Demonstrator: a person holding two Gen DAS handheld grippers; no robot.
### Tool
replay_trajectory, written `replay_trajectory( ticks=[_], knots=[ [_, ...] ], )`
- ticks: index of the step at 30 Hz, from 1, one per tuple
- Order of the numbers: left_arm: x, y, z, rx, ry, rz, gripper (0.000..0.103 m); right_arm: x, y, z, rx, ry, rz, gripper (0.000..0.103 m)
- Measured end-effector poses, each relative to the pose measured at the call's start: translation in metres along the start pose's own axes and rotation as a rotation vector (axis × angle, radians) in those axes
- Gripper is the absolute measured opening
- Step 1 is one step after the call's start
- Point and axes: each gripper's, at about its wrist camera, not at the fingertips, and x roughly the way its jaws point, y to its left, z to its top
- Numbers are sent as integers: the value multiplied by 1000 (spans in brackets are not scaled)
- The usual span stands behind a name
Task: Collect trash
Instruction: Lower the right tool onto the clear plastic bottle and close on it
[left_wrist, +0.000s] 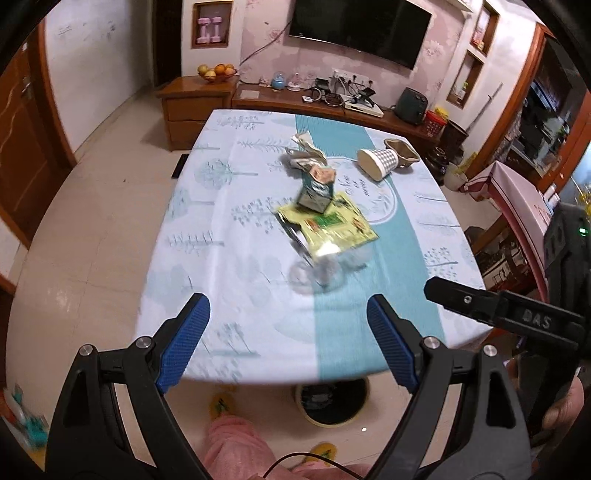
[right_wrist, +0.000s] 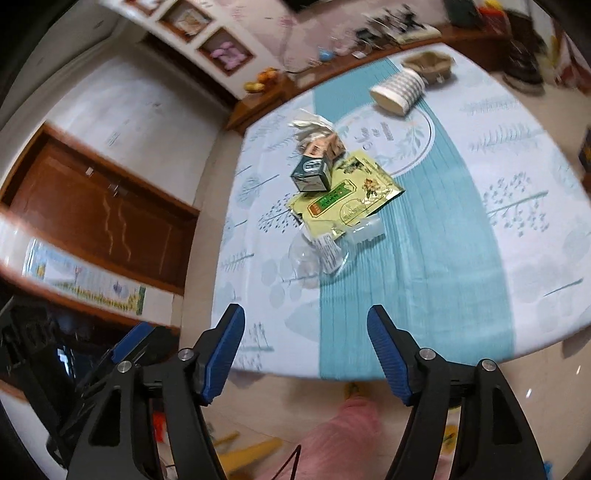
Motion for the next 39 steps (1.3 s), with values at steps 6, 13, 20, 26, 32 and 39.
replay_trajectory(
  ticks=[6,13,20,26,32,39],
  knots=[
    [41,44,53,78,55,-47,85,68,4,33,206,25,-55,70],
    [81,79,95,196,101,-97,85,145,-12,45,469,33,-112,70],
    [107,99,108,216,145,-134,85,183,-14,47,555,0,-153,72],
    [120,108,114,238,163,-161,85,197,-15,51,619,-46,-141,73],
    [127,109,118,235,172,-175,85,207,-13,56,635,-48,-164,73],
    [132,104,124,233,182,-182,85,199,-6,59,584,-51,-245,70]
  ],
)
